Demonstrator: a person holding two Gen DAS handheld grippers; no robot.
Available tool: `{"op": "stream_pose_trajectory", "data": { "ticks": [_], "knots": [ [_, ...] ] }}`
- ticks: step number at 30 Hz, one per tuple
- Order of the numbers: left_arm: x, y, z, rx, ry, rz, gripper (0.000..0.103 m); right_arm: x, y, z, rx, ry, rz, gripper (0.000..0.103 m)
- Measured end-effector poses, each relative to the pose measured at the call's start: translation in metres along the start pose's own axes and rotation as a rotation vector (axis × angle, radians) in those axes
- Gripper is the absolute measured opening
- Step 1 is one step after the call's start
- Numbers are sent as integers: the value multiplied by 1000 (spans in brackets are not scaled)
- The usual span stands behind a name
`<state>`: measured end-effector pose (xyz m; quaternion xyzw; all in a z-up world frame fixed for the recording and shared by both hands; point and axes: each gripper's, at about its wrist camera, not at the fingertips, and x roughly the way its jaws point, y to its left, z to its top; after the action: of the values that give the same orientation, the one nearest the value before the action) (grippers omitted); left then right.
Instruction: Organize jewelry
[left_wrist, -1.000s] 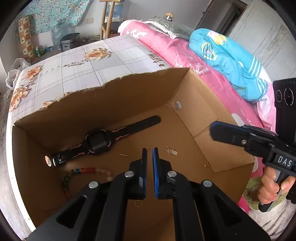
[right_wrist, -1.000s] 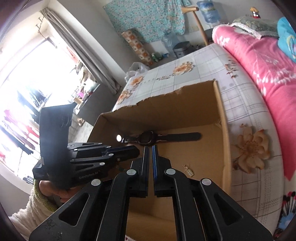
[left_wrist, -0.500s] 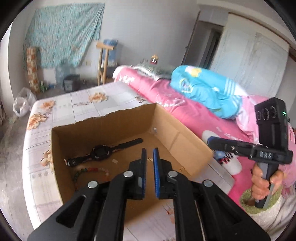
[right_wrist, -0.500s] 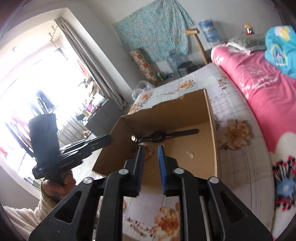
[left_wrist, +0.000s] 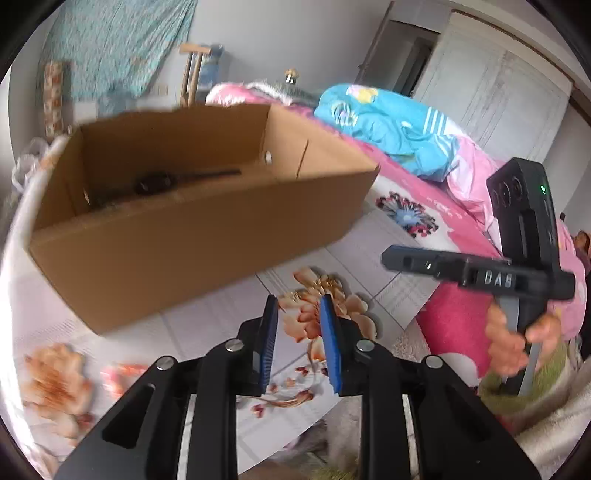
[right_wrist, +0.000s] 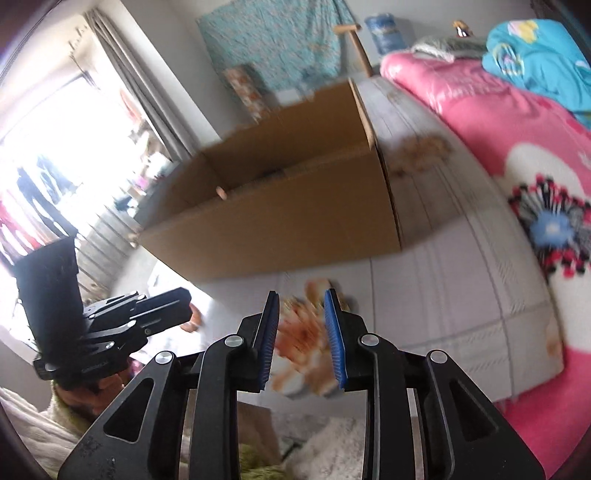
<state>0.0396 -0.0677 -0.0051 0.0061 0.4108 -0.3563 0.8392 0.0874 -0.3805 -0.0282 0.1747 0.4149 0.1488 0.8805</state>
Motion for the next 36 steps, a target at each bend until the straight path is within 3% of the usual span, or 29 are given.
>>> {"op": "stream_pose_trajectory", "data": {
  "ticks": [9, 20, 26, 29, 36],
  "knots": [
    [61, -23, -7, 152, 57, 125, 22, 38, 0, -15, -80, 24, -144, 19],
    [84, -28, -4, 262, 76, 191, 19, 38, -14, -20, -52, 17, -127, 17],
    [88, -31, -1, 286, 72, 206, 3, 29, -17, -23, -37, 0, -122, 16],
    [86, -30, -2, 287, 66, 205, 2, 24, -17, -26, -39, -6, -122, 15],
    [64, -13, -5, 187, 48, 206, 2, 23, -10, -28, -75, 18, -84, 15]
  ]
}}
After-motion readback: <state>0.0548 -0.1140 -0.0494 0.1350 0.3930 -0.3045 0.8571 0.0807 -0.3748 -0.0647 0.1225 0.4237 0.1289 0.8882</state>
